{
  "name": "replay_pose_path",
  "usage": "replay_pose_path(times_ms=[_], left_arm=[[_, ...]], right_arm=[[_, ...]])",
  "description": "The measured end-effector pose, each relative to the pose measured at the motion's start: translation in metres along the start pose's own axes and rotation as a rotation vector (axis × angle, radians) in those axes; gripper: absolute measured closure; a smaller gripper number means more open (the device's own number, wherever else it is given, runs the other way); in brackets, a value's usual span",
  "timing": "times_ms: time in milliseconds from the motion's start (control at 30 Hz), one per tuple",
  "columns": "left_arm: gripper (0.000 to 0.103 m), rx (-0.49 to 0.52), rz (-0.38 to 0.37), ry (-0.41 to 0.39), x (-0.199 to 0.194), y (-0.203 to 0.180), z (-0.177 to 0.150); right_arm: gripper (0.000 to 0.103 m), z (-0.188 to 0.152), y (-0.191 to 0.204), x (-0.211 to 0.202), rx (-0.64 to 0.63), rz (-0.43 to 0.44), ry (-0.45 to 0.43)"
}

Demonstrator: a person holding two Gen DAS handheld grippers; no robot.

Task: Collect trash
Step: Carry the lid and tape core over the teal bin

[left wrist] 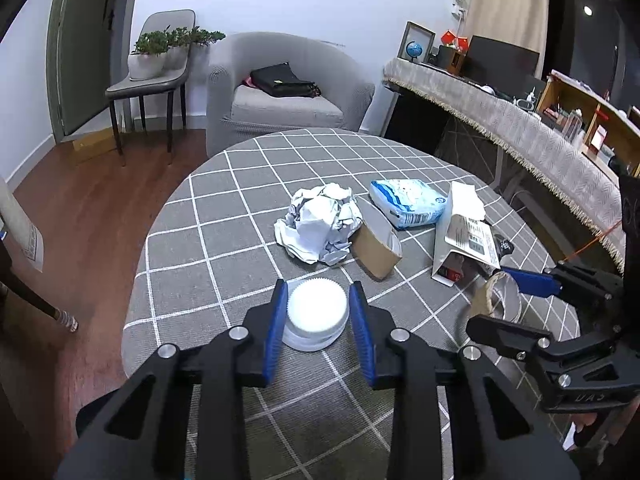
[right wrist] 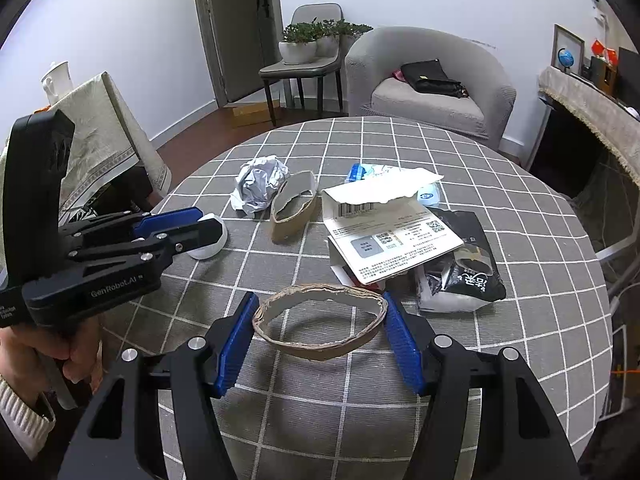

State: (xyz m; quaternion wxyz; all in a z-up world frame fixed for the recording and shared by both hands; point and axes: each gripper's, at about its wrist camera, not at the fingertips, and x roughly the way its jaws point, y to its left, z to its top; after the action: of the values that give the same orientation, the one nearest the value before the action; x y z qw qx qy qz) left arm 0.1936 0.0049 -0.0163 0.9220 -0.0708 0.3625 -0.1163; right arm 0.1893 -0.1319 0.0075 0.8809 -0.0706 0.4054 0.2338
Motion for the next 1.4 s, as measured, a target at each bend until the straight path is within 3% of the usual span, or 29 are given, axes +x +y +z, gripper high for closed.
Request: replay_pose_path(times_ms=[700,1400], left_arm=[[0.070,-0.027,0.013,-0.052,-0.041,0.017,-0.005],[0.070,-0.079,0.135,-0.019,-0.103,0.099,-0.055]], right_arm=[[0.039,0.008,0.045,-0.003,-0.040,0.034,-0.006],[0.039,0.011,0.142,0.002,-0.098,0.129,-0.042]])
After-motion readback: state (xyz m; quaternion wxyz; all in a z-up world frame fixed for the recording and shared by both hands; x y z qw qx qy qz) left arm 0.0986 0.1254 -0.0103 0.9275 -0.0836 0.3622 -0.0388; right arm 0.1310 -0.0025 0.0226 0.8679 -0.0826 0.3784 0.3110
